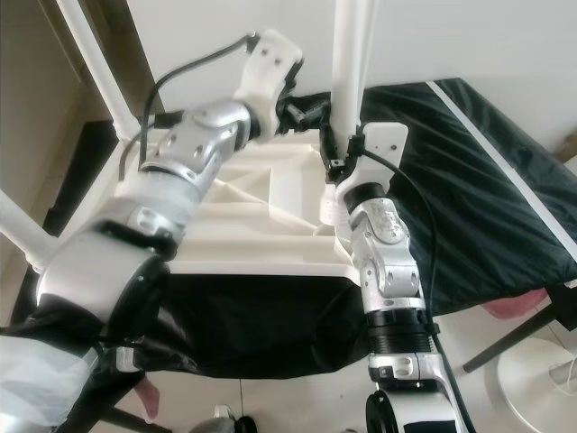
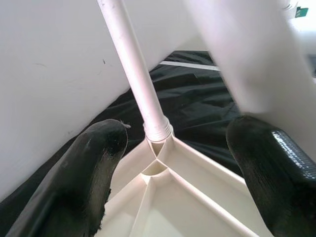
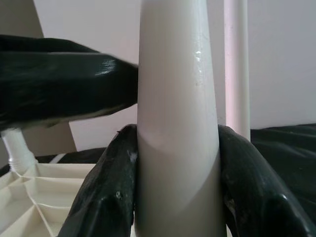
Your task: Building children table
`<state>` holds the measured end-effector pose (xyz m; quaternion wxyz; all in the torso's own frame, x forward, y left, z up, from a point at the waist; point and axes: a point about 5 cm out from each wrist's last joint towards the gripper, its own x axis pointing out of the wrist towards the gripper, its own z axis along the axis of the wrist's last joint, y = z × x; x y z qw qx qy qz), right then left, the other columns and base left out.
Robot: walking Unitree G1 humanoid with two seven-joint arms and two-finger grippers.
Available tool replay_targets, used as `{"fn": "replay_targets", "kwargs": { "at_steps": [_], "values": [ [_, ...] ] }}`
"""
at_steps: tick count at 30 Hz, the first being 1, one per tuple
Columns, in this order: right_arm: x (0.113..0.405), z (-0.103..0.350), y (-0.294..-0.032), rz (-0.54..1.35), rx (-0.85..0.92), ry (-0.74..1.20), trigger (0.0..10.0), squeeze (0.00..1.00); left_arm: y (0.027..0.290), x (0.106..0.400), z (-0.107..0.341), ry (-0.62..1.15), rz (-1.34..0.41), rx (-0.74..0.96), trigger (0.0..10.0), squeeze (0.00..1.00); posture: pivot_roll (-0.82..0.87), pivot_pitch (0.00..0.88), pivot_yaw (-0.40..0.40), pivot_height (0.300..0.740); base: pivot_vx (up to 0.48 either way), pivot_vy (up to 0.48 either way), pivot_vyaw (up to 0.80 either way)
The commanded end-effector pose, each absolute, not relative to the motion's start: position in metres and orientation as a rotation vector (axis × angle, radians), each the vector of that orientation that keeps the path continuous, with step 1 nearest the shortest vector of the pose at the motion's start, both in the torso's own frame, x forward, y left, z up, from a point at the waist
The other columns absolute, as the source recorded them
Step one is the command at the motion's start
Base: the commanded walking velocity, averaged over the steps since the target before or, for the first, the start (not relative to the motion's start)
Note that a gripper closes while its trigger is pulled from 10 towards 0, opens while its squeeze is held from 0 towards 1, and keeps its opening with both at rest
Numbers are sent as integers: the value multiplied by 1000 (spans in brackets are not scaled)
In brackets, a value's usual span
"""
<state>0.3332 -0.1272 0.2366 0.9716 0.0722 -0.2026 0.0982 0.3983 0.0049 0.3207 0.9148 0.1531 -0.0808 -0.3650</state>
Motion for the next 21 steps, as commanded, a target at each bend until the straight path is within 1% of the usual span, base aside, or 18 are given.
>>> {"fn": "replay_targets", "kwargs": {
  "at_steps": [1,8,16,21],
  "values": [
    [329,239,-112,265,145,-432,10000,0,6,402,328,-208,-585,301,10000,0,-49,0,28,740,0,0,0],
    [324,234,-99,321,154,-428,10000,0,6,404,341,-238,-571,311,10000,0,-55,0,30,740,0,0,0],
    [325,227,-93,329,163,-385,10000,0,3,401,359,-280,-610,241,10000,0,-55,0,28,740,0,0,0],
    [327,222,-93,317,173,-359,10000,0,-10,392,377,-337,-671,210,10000,0,-51,0,25,740,0,0,0]
  ]
}}
